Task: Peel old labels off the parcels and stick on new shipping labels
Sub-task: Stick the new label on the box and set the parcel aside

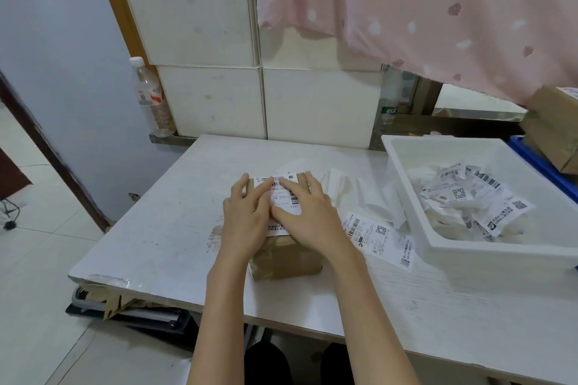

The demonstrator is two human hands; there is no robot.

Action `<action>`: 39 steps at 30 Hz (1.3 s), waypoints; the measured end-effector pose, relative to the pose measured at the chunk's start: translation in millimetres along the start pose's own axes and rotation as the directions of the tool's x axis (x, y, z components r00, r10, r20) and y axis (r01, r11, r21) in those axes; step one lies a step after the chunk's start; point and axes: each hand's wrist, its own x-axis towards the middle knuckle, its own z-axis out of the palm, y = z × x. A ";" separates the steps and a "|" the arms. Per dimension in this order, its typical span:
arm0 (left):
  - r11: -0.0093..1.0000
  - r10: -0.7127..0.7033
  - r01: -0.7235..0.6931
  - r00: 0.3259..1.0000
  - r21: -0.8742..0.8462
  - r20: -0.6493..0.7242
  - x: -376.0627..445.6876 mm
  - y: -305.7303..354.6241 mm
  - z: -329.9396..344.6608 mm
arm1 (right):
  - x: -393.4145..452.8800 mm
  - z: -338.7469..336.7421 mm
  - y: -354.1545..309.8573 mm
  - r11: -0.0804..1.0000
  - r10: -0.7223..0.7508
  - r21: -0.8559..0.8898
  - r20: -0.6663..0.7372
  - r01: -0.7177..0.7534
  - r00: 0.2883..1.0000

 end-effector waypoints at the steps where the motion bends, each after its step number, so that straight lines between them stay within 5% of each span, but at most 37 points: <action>1: 1.000 0.009 -0.009 1.000 0.030 0.001 0.5 -1.4 0.0 | 1.5 -0.5 1.6 1.000 0.019 -0.023 0.029 -0.018 0.999; 9: 0.969 -0.033 0.029 0.999 0.244 0.010 0.7 5.8 -0.2 | 9.5 2.0 6.2 0.986 0.014 -0.166 -0.028 -0.018 1.000; 21: 0.962 -0.015 0.006 0.999 0.273 0.031 1.6 3.3 -5.7 | 12.7 2.1 8.9 0.997 0.021 -0.068 -0.092 -0.027 0.996; 28: 0.952 -0.038 0.099 0.977 -0.291 0.208 -11.4 -14.0 -16.1 | -0.7 -2.7 17.4 0.984 0.026 0.176 0.007 -0.027 1.000; 34: 0.834 -0.012 0.185 0.948 -0.519 0.318 -15.6 -30.3 -21.5 | -1.3 -3.9 28.2 0.898 0.009 0.438 0.064 -0.036 0.998; 39: 0.780 0.060 0.177 0.934 -0.600 0.353 -19.7 -33.9 -18.5 | -7.6 -14.5 33.6 0.871 -0.064 0.488 0.233 -0.060 0.970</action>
